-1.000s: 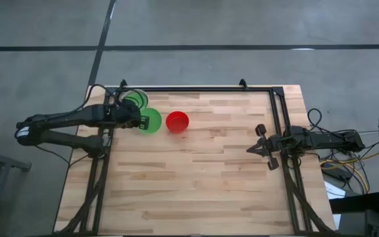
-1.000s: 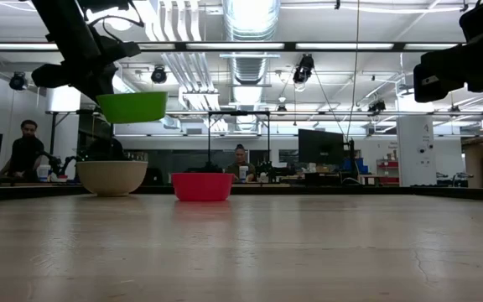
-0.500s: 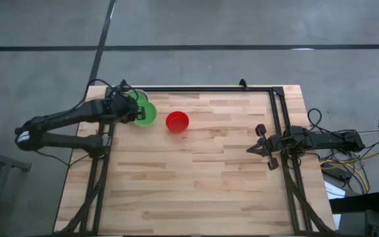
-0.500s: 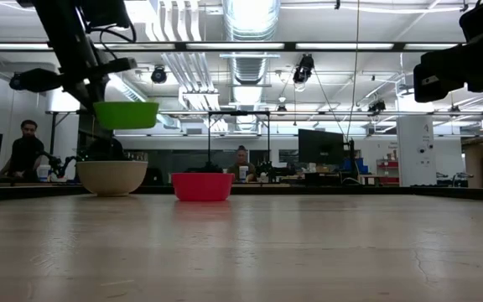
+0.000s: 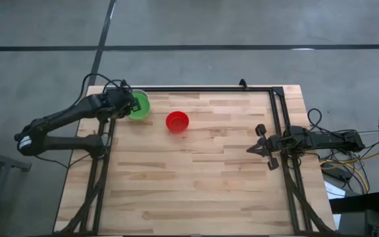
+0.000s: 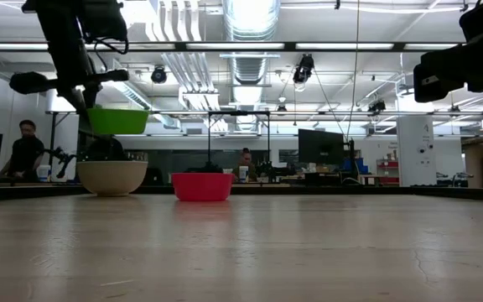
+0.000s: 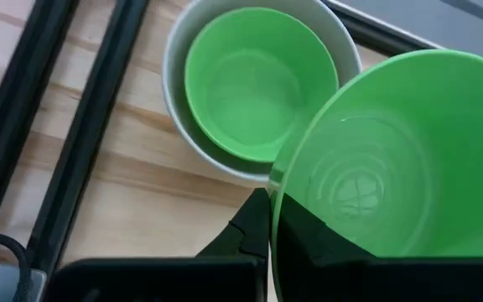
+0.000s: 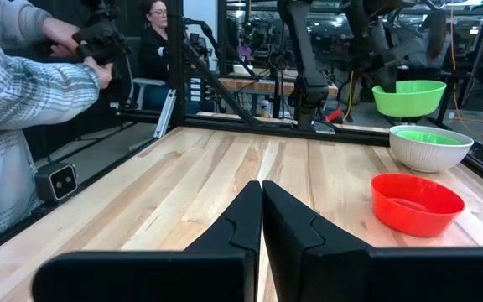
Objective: Nest bowls inside each other
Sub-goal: Stack the green bowl on the stacked bowls
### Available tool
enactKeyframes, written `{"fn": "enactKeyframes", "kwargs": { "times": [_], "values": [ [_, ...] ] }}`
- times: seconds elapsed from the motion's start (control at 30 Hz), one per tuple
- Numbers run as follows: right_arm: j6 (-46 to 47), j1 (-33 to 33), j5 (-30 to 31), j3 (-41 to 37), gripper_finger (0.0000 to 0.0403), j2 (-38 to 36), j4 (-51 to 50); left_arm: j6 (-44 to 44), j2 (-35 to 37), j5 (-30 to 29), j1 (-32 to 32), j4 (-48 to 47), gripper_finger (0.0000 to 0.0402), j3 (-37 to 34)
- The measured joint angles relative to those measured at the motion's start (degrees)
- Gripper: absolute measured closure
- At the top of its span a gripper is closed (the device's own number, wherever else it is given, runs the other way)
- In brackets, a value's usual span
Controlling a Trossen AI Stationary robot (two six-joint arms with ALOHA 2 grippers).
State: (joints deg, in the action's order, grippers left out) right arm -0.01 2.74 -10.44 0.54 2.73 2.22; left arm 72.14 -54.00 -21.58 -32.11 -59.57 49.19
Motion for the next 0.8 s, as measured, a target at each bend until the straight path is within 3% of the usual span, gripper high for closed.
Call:
{"fn": "enactKeyframes", "kwargs": {
  "times": [0.43,0.8],
  "values": [
    [0.0,0.0,0.0,0.0,0.0394,0.0,0.0,-2.0,-1.0,4.2,-10.6,0.0,0.0394,0.0],
    [0.0,0.0,0.0,0.0,0.0394,0.0,0.0,-6.6,-1.8,5.3,-14.7,2.8,0.0394,0.0]
  ]
}}
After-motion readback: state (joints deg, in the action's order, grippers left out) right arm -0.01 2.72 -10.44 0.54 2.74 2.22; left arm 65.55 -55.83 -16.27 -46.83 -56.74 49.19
